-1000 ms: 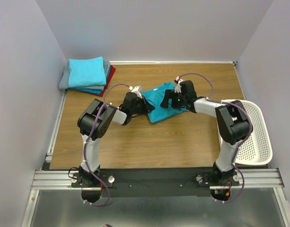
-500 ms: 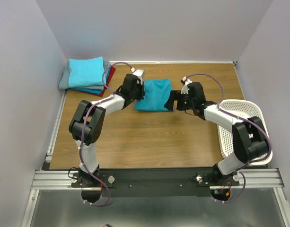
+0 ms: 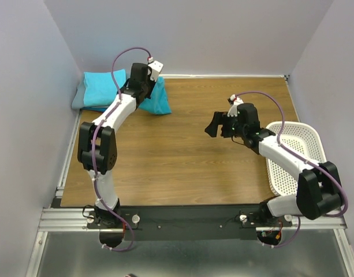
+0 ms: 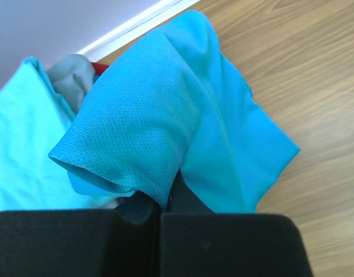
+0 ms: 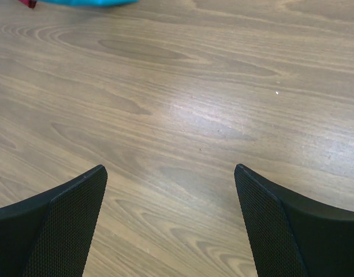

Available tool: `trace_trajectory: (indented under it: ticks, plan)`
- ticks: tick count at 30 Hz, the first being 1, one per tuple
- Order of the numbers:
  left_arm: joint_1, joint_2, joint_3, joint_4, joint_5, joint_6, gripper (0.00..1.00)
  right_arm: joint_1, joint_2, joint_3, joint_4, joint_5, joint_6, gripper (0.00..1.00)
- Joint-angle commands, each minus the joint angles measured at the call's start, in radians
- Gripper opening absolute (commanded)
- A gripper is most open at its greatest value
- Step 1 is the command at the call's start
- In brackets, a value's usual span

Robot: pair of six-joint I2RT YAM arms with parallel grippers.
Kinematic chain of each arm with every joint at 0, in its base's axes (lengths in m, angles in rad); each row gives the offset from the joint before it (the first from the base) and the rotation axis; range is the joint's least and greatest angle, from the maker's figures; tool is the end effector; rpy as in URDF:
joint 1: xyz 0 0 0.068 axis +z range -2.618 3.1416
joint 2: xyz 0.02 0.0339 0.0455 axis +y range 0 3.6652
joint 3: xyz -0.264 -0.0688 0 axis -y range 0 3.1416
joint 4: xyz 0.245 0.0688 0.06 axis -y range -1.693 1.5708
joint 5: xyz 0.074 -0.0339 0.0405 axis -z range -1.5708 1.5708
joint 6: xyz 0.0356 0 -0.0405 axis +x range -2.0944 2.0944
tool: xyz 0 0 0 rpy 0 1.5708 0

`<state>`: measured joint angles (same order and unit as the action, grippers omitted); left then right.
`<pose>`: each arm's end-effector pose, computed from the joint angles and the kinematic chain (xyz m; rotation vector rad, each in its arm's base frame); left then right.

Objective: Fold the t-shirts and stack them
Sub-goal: Neatly place the folded tshirt to the corner

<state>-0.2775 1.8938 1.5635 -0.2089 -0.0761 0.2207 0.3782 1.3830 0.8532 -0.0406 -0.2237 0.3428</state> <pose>0.4325 -0.1204 0.2849 0.4756 2.0543 0.0463 0.2796 0.1196 0.2421 -0.1735 2.1916 0.6537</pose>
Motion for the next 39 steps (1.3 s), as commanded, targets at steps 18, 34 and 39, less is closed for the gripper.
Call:
trace_trajectory:
  ticks: [18,34,39]
  plan:
    - [0.307,0.212,0.592,-0.353,0.341,0.263,0.00,0.002,0.033,-0.049,-0.033,0.011,-0.014,0.98]
    - [0.505,0.280,0.615,-0.322,0.521,0.187,0.00,0.002,0.041,-0.055,-0.031,0.006,-0.008,0.98]
    - [0.552,0.340,0.610,-0.307,0.463,0.109,0.30,0.002,0.024,-0.065,-0.033,0.011,-0.011,0.98]
